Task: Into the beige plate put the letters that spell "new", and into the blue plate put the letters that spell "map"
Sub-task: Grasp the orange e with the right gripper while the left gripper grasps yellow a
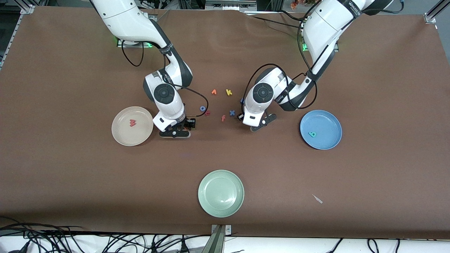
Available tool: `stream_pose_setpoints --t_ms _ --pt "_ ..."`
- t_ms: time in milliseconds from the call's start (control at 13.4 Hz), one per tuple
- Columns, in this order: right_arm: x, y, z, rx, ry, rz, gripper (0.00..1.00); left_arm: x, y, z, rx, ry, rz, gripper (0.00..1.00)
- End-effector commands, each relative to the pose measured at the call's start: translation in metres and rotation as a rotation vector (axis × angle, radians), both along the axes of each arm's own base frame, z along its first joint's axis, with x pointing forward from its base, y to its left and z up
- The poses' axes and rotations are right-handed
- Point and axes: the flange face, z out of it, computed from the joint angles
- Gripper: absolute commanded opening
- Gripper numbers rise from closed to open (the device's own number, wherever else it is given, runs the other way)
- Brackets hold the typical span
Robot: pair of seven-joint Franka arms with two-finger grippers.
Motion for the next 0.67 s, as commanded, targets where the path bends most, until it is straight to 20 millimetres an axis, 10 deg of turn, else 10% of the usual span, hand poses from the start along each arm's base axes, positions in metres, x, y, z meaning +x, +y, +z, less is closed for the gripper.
stream_pose_setpoints --t_ms 0,299,598 --pt "0.004 0.003 -0.002 -0.007 -0.007 0.010 0.70 0.014 0.003 0.014 0.022 -0.027 -0.024 0.02" --pt "0.011 -0.003 0.012 -0.054 0.009 0.030 0.70 0.044 0.029 0.057 0.129 0.065 -0.102 0.03" --pt "0.013 -0.003 0.014 -0.055 0.006 0.025 0.70 0.091 0.130 0.093 0.214 0.115 -0.279 0.04"
